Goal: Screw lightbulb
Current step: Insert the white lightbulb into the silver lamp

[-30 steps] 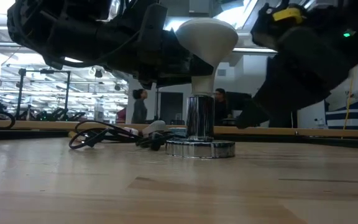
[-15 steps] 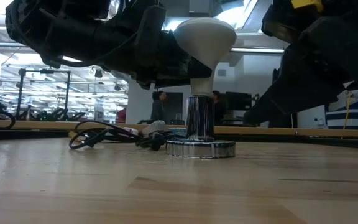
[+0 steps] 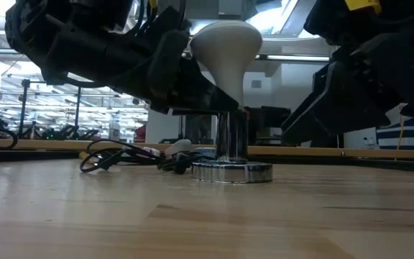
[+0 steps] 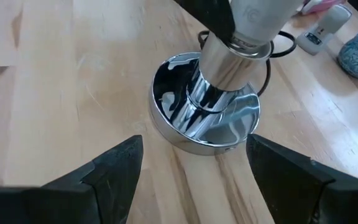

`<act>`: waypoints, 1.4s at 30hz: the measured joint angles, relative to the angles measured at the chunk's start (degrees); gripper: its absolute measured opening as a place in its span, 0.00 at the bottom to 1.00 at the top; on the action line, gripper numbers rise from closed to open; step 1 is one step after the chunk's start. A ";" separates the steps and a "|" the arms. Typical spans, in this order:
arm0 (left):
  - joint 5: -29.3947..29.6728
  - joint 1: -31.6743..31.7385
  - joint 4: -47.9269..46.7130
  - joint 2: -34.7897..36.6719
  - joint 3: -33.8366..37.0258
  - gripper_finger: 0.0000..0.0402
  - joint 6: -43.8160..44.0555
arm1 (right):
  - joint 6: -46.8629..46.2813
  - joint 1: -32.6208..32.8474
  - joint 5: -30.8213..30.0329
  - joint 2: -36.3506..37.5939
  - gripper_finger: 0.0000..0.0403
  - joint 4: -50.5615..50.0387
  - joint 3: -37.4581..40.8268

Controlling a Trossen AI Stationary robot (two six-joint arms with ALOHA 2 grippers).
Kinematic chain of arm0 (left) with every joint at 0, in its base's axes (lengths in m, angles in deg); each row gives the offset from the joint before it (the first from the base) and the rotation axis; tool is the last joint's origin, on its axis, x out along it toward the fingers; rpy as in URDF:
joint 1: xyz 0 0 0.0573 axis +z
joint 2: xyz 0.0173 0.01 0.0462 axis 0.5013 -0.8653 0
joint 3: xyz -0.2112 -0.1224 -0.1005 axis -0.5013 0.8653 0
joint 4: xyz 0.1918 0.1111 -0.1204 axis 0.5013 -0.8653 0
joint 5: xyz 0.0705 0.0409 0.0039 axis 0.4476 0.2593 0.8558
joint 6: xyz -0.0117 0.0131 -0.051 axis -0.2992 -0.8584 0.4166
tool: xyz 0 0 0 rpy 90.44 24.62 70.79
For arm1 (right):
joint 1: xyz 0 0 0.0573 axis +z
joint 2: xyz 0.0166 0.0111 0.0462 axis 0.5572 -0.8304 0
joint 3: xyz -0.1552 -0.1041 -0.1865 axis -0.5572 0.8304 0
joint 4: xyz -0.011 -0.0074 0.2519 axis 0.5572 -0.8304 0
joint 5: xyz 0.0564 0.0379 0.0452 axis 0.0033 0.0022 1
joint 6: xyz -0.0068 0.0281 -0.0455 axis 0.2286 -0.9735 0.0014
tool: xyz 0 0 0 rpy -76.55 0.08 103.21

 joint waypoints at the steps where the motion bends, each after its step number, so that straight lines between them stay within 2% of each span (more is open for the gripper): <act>1: -0.01 0.00 0.00 0.00 0.00 0.42 0.14 | -0.01 0.00 -0.02 0.00 0.72 -0.04 0.00; 7: 0.09 0.00 0.07 0.00 0.00 0.42 0.16 | 0.00 0.44 -0.25 0.76 0.72 0.43 -0.03; 10: 0.13 0.00 0.14 0.07 -0.02 0.42 -0.63 | 1.53 1.60 -3.52 2.85 0.72 0.27 -1.05; 14: 0.16 0.00 0.15 0.09 -0.02 0.42 -0.65 | 4.75 3.65 -10.58 7.49 0.72 -2.09 -2.90; 19: 0.20 0.01 0.17 0.09 -0.04 0.42 -0.65 | 10.24 4.00 -24.71 12.62 0.72 -3.99 -4.53; 21: 0.20 0.02 0.17 0.09 -0.07 0.42 -0.67 | 13.44 2.93 -28.19 13.52 0.72 -3.72 -4.80; 23: 0.20 0.02 0.17 0.09 -0.07 0.42 -0.67 | 15.49 1.06 -28.31 13.73 0.72 -3.68 -4.83; 27: 0.21 0.02 0.21 0.09 -0.07 0.42 -0.65 | 16.47 -3.80 -20.66 13.73 0.72 -3.06 -4.83; 29: 0.46 0.03 0.26 0.11 -0.07 0.42 -0.65 | 17.52 -5.46 -18.90 13.73 0.72 -1.97 -4.83; 36: 0.39 0.02 0.21 0.15 -0.07 0.42 -0.65 | 28.99 -6.86 -17.91 13.73 0.72 7.40 -4.79; 42: 0.33 0.02 0.22 0.15 -0.09 0.42 -0.65 | 29.94 -7.13 -15.97 13.73 0.72 9.45 -4.79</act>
